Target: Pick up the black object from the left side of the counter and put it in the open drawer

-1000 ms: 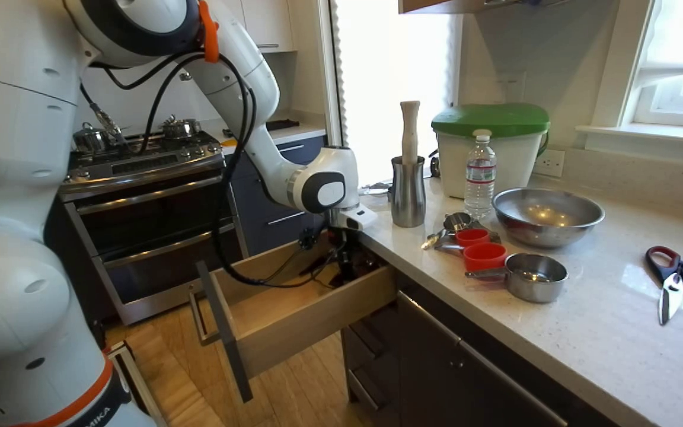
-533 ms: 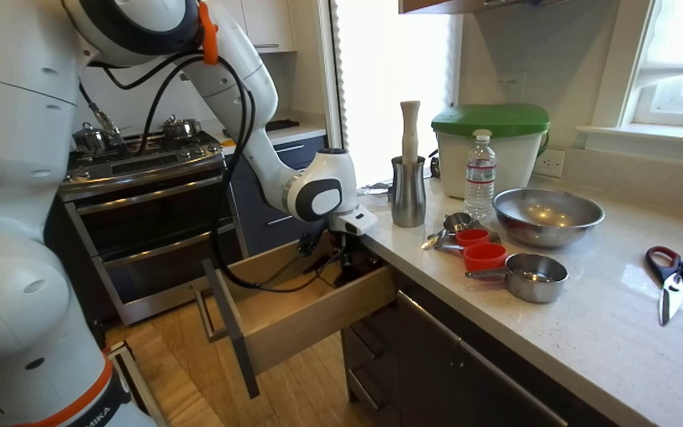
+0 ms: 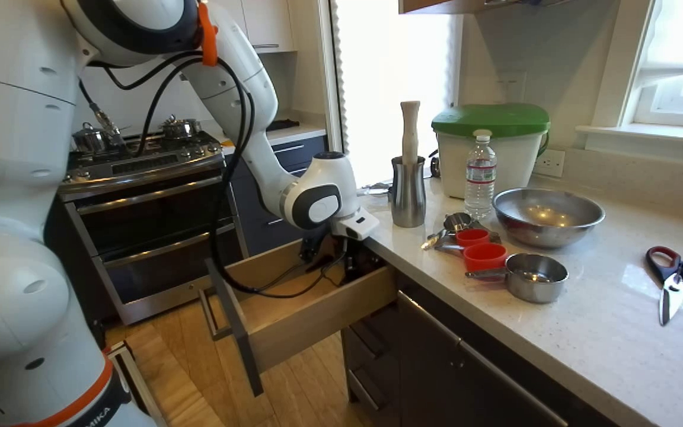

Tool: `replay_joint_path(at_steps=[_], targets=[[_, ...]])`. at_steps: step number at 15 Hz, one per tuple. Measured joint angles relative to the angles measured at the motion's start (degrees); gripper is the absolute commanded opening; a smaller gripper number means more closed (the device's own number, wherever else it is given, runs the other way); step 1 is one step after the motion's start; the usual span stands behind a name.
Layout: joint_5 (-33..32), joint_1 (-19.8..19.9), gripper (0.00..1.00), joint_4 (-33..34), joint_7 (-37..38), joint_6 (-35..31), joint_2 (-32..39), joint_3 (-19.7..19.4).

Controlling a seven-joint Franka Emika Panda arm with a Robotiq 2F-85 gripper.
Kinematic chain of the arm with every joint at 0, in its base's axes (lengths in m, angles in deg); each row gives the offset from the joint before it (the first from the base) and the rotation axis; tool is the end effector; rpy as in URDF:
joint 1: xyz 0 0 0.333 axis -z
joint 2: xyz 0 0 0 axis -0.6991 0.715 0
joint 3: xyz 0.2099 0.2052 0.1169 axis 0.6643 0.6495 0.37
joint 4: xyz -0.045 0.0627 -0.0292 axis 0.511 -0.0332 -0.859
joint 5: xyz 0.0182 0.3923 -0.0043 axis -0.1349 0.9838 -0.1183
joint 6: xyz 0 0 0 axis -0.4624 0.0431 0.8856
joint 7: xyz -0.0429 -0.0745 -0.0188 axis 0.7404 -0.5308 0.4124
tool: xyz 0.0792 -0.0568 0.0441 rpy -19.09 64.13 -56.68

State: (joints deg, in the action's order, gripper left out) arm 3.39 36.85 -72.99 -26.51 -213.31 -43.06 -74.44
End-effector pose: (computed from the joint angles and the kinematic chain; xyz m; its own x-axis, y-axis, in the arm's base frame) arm 0.5322 -0.0030 0.1666 0.6910 -0.7146 0.1088 -0.7097 -0.6993 -0.0853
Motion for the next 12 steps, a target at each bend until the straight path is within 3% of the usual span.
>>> replay_joint_path(at_steps=[5, 6, 7, 10, 12], targets=[[0.0, -0.05, 0.42, -0.62, 0.0, -1.46, 0.01, -0.56], [0.0, -0.05, 0.5, -0.68, 0.0, -1.64, 0.02, -0.6], [0.0, -0.05, 0.91, -0.72, 0.0, -1.76, 0.03, -0.61], [0.16, 0.03, 1.0, -0.88, -0.06, -2.1, 0.17, -0.91], [0.58, 0.22, 0.99, -0.89, -0.08, -2.71, 0.71, -0.91]])
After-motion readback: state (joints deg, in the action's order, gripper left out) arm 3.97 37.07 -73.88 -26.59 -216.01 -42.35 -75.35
